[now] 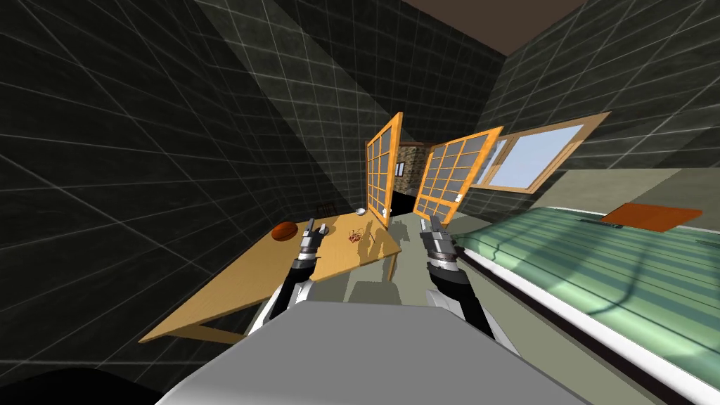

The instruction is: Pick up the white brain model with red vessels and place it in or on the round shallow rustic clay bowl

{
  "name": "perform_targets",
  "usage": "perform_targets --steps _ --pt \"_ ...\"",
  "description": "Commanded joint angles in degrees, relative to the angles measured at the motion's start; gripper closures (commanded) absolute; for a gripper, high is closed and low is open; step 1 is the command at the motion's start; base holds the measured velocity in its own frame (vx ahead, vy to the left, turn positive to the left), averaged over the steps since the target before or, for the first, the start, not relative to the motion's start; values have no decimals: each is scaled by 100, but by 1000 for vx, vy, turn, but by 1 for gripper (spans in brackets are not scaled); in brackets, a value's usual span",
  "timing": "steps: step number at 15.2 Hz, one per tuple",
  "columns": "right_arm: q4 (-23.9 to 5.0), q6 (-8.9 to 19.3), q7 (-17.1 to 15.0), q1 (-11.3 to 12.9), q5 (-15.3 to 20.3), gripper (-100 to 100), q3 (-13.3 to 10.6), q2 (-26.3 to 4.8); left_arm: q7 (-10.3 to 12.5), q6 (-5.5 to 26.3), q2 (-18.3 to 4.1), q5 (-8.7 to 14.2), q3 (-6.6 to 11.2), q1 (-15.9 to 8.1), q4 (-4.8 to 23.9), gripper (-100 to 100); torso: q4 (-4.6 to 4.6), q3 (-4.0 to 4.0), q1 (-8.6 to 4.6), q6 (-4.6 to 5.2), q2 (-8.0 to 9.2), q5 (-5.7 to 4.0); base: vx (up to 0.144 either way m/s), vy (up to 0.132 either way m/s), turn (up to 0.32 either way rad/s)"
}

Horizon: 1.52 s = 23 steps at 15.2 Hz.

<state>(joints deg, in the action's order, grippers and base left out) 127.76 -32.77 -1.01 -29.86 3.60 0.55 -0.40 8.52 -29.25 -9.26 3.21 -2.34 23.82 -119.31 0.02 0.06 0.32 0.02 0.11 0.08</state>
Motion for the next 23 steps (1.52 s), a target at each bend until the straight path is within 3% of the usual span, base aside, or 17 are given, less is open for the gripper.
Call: perform_targets --steps 1,5,7,12,14,15,19,23 --pt "0 0 0 0 0 0 0 0 22 75 -176 56 39 -119 286 -100 0 0 0 0 0 0 -32 53 -132" --pt "0 0 0 0 0 0 0 0 58 158 -403 139 100 -313 720 -100 -1 -3 -7 0 -6 -2 -20 49 -134" --pt "0 0 0 0 0 0 0 0 58 158 -403 139 100 -313 811 -100 -1 -4 -7 -1 -6 -2 -18 41 -78" --pt "0 0 0 0 0 0 0 0 114 307 -702 261 185 -632 1468 -100 -1 -4 -7 0 -6 -2 -23 43 -145" --pt "0 0 0 0 0 0 0 0 114 307 -702 261 185 -632 1608 -100 -1 -3 -6 0 -5 -2 -26 45 -83" --pt "0 0 0 -1 0 0 0 0 133 363 -788 299 210 -743 1838 -100 -1 -4 -9 -1 -7 -2 -20 34 -130" --pt "0 0 0 0 0 0 0 0 151 421 -866 335 232 -855 2165 -100 -1 -5 -11 0 -8 -3 -21 35 -131" --pt "0 0 0 0 0 0 0 0 186 548 -1000 400 268 -1083 2709 -100 -2 -5 -14 2 -9 -3 -22 32 -159"
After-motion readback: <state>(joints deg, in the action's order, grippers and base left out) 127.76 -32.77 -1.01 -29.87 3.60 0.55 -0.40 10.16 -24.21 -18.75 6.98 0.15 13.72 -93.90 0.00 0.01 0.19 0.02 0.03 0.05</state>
